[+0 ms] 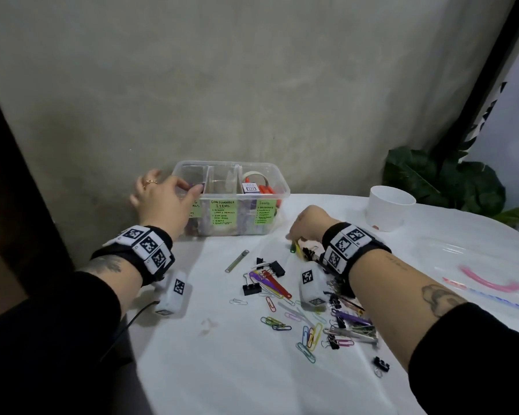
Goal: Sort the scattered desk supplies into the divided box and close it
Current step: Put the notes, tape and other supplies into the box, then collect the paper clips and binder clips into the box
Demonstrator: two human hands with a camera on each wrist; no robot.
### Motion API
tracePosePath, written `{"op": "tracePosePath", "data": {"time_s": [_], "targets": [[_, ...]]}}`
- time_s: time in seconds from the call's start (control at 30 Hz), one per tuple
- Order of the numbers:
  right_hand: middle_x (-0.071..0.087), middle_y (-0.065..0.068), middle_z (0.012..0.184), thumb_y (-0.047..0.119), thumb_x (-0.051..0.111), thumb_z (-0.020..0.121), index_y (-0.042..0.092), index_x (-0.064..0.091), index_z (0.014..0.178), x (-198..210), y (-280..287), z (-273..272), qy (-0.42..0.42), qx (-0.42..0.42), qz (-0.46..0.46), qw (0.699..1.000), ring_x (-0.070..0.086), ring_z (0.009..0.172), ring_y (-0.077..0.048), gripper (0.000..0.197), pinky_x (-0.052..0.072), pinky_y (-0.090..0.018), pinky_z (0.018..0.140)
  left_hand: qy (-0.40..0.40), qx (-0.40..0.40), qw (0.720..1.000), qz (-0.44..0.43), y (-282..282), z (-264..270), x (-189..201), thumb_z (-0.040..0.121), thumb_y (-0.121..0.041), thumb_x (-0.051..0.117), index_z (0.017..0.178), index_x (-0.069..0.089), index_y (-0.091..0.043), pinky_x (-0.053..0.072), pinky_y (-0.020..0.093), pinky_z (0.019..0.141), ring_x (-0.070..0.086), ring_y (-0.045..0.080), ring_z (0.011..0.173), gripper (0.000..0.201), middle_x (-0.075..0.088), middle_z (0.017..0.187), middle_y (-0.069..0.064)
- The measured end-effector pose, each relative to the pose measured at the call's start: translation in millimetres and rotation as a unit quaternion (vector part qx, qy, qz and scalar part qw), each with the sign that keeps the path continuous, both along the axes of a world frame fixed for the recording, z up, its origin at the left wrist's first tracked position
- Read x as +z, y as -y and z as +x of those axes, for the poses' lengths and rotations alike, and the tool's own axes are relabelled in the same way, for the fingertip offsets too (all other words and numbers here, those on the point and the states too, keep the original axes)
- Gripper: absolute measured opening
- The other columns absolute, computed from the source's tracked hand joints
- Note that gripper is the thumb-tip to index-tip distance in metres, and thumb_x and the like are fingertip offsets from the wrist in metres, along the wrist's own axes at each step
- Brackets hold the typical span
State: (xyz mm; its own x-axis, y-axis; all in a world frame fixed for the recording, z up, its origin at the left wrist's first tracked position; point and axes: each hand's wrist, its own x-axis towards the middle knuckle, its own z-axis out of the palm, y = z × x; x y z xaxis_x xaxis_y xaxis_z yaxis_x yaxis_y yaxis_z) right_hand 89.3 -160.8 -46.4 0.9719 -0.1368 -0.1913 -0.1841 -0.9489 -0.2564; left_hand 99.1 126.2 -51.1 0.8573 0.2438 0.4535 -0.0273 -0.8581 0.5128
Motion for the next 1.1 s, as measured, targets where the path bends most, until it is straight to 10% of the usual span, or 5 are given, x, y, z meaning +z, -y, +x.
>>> {"op": "tracePosePath", "data": {"time_s": [0.1,0.2,0.7,0.9,1.1], "targets": [[0.071,-0.005,0.076,0.013,0.081,0.079,0.010,0.065,0.080,34,-21,-15,0.053,0.046,0.217,0.974,0.065,0.065,-0.014,0.017,0.051,-0.023,0.057,-0.008,-0.088,0.986,-0.138,-9,0,-9,0.091,-0.057,0.055,0.091,0.063,-0.020,0.049,0.034,0.079,0.059,0.026,0.108,0.038,0.062,0.121,0.010],[0.072,-0.012,0.076,-0.001,0.082,0.075,0.002,0.066,0.084,59,-60,-20,0.086,0.145,0.398,0.902,0.070,0.063,-0.016,0.018,0.057,-0.027,0.061,0.018,-0.111,0.973,-0.200,-9,-5,-13,0.096,-0.046,0.052,0.093,0.061,-0.017,0.039,0.021,0.054,0.062,0.014,0.079,0.030,0.064,0.088,-0.005],[0.076,-0.012,0.095,0.013,0.063,0.086,0.006,0.078,0.094,42,-178,31,0.248,0.114,0.199,0.941,0.069,0.090,-0.026,0.018,0.057,-0.036,0.084,0.001,-0.097,0.962,-0.256,-16,-8,-6,0.095,-0.038,0.059,0.097,0.056,-0.018,0.037,0.018,0.051,0.056,0.002,0.067,0.020,0.061,0.083,-0.010],[0.068,0.009,0.078,0.000,0.057,0.085,0.017,0.074,0.085,36,-114,-1,0.275,0.086,0.305,0.908,0.064,0.075,-0.009,0.024,0.051,-0.019,0.070,0.051,0.009,0.990,-0.131,3,-11,9,0.082,-0.028,0.069,0.098,0.054,-0.025,0.036,0.039,0.099,0.041,0.028,0.118,0.023,0.045,0.123,0.006],[0.064,0.006,0.086,-0.003,0.070,0.078,0.022,0.071,0.083,0,-45,-45,0.178,0.077,0.259,0.946,0.060,0.083,-0.015,0.025,0.043,-0.019,0.072,-0.144,-0.229,0.960,-0.067,57,-41,10,0.080,-0.016,0.068,0.082,0.063,-0.021,0.054,0.035,0.078,0.064,0.022,0.082,0.007,0.064,0.080,-0.005]]}}
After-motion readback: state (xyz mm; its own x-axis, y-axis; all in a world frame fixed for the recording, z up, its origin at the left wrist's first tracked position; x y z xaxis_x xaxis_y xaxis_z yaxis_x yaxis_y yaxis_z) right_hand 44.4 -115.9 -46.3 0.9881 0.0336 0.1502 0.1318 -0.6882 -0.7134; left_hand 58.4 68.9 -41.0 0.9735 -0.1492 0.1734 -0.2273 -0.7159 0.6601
